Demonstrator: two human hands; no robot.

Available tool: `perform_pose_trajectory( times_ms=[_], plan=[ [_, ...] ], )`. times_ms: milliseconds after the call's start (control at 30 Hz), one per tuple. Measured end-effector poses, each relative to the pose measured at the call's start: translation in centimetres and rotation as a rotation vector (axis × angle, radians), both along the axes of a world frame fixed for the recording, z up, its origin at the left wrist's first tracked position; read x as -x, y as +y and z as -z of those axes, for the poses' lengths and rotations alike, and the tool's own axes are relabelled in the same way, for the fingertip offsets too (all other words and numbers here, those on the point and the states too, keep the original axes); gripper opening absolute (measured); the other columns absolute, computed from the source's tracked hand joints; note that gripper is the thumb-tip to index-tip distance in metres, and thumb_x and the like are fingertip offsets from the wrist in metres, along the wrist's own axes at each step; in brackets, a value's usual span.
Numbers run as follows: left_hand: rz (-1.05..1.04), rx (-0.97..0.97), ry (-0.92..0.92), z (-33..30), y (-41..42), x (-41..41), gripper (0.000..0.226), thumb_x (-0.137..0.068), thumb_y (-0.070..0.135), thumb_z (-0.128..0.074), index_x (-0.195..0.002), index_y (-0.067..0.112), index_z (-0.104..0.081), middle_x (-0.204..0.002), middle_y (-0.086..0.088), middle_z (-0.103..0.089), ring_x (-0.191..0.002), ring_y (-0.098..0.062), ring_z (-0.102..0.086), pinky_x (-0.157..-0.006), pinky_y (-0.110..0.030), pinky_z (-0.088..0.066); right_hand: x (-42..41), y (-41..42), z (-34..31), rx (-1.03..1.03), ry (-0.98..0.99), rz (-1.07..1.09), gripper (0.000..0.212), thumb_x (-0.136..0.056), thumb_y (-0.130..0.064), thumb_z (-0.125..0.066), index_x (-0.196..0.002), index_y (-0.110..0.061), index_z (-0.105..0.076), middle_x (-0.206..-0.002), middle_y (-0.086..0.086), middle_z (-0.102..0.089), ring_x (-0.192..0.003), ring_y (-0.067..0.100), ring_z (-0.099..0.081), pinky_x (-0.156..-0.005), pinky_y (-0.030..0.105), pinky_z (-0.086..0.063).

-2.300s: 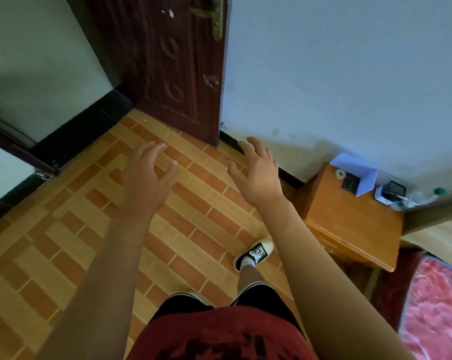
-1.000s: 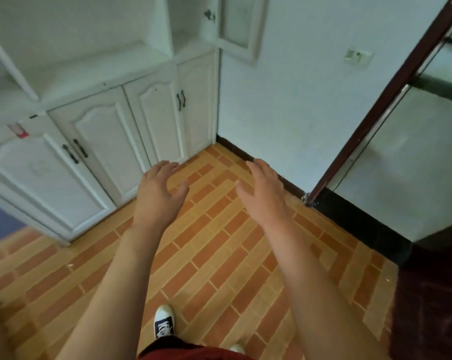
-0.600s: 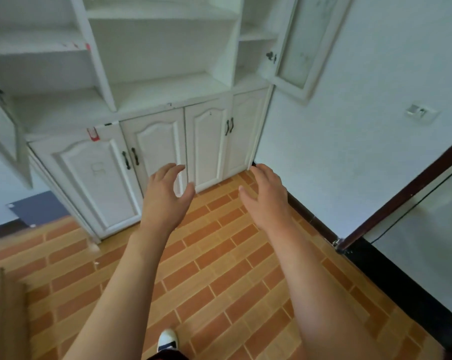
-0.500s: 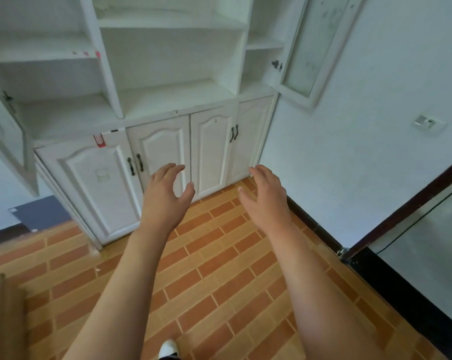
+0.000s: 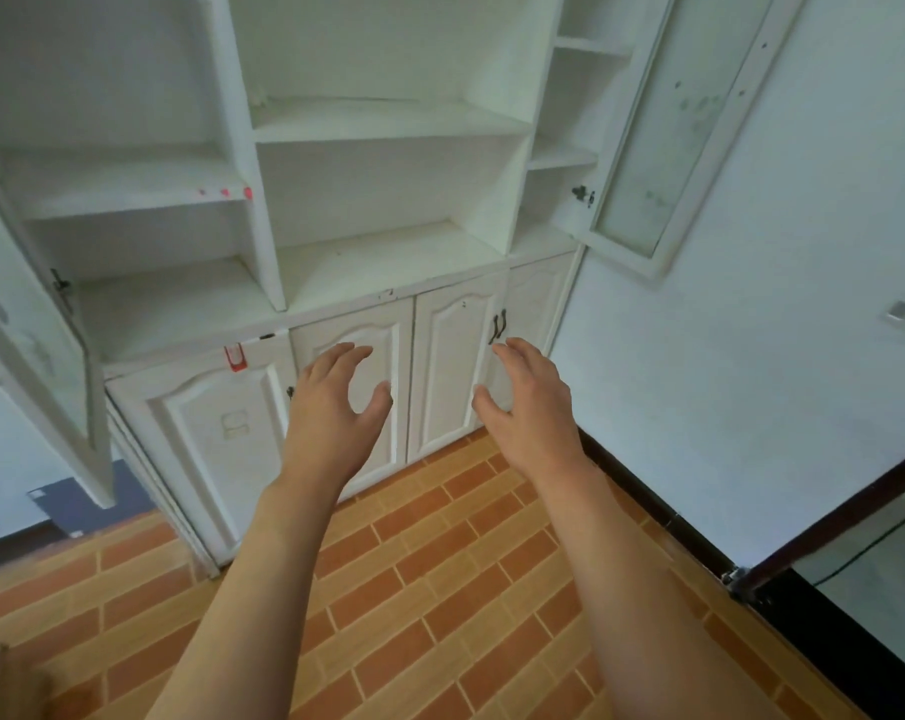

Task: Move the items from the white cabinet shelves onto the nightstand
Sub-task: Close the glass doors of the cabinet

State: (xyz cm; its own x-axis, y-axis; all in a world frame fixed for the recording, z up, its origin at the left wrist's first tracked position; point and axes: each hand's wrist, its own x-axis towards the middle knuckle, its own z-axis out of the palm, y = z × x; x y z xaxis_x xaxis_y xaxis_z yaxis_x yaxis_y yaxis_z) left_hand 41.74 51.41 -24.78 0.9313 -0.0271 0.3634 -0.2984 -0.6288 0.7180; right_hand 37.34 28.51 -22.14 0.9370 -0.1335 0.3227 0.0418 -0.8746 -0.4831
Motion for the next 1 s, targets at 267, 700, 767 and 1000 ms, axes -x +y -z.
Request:
perform_pose_trajectory(
  times_ms=[267, 700, 767, 1000],
  plan=[
    [-0.029, 0.067, -0.007, 0.9, 1.8, -2.8, 0.047, -0.099, 0.036, -0.063, -0.144, 0.027, -0.057, -0.151, 0.006, -0.052, -0.143, -0.016, -0.040, -0.119, -0.040, -0.034, -4.4, 2.3, -0.5, 0.014, 0.019, -0.059, 0.057, -0.104, -0.042, -0.054, -0.157, -0.025, -0.041, -0.167, -0.003, -0.032, -0.153, 0.018, -0.027, -0.125, 0.047, -0.029],
    [-0.279, -0.018, -0.097, -2.2, 4.8, -8.1, 0.050, -0.099, 0.034, -0.064, -0.147, 0.025, -0.054, -0.151, 0.004, -0.051, -0.143, -0.018, -0.041, -0.118, -0.039, -0.035, -17.2, 4.9, -2.6, 0.005, -0.101, -0.390, 0.057, -0.102, -0.040, -0.057, -0.154, -0.022, -0.045, -0.165, -0.002, -0.036, -0.153, 0.018, -0.029, -0.125, 0.046, -0.027],
    [-0.318, -0.043, -0.129, -3.7, 4.6, -9.1, 0.051, -0.099, 0.034, -0.064, -0.148, 0.024, -0.054, -0.152, 0.004, -0.050, -0.143, -0.018, -0.041, -0.115, -0.037, -0.036, -19.3, 4.8, -3.6, 0.010, -0.129, -0.429, 0.057, -0.102, -0.040, -0.057, -0.154, -0.022, -0.045, -0.164, -0.002, -0.036, -0.152, 0.017, -0.029, -0.124, 0.045, -0.027],
    [-0.474, -0.182, -0.271, -9.8, 5.2, -11.6, 0.054, -0.099, 0.034, -0.063, -0.150, 0.022, -0.051, -0.152, 0.002, -0.049, -0.146, -0.023, -0.038, -0.121, -0.045, -0.033, -25.3, 5.4, -8.7, 0.044, -0.283, -0.608, 0.059, -0.099, -0.041, -0.056, -0.153, -0.018, -0.048, -0.162, 0.001, -0.040, -0.152, 0.020, -0.033, -0.123, 0.048, -0.031]
  ],
)
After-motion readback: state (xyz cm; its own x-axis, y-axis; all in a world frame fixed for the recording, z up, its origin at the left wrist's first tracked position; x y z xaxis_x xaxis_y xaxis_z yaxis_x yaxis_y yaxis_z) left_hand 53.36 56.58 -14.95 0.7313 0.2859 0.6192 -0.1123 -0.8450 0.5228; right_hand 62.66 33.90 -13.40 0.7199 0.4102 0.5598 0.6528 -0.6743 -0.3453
